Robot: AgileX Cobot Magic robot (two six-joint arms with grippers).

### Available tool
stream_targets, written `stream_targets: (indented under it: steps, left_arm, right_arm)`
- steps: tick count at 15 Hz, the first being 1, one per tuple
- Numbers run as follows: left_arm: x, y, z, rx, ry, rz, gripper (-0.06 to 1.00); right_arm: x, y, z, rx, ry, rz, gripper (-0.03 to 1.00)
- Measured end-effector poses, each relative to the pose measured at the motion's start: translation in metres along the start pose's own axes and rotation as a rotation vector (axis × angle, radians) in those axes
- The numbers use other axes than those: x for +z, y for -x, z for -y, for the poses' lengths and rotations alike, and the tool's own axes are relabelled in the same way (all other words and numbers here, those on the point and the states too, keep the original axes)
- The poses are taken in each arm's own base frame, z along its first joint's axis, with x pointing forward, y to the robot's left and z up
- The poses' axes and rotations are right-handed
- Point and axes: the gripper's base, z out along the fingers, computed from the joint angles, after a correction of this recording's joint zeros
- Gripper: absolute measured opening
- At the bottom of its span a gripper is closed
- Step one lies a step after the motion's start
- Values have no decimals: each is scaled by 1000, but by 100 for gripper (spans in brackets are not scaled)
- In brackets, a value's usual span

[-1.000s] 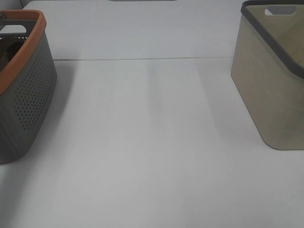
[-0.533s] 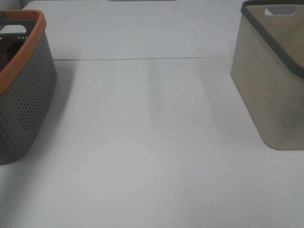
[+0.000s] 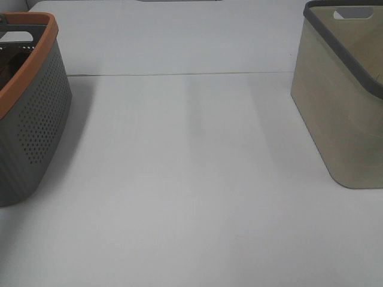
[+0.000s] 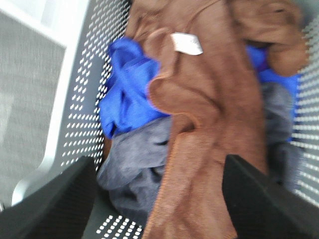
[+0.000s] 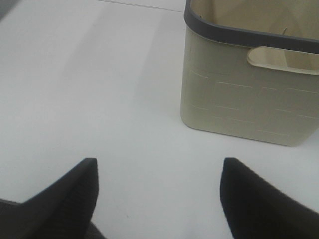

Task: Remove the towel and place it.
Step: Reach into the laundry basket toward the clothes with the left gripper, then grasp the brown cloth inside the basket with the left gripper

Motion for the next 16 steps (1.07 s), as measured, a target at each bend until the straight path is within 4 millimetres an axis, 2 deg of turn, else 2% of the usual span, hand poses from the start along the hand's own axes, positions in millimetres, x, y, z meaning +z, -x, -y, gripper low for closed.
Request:
stream_targets:
  steps: [3,6,13,16]
  left_arm:
    - [34,9,-29,-87,-34,-97,68]
    - [59,19,-41,-113,-41,-127,68]
    - [123,52,-30,-101,-79,-152,68]
    - [135,53,-25,-92,-82,-168,68]
  right_arm:
    - [0,0,0,0,0,0,67]
    - [0,0,0,0,0,0,67]
    - [0,0,0,0,0,0,67]
    - [0,0,0,0,1,0,67]
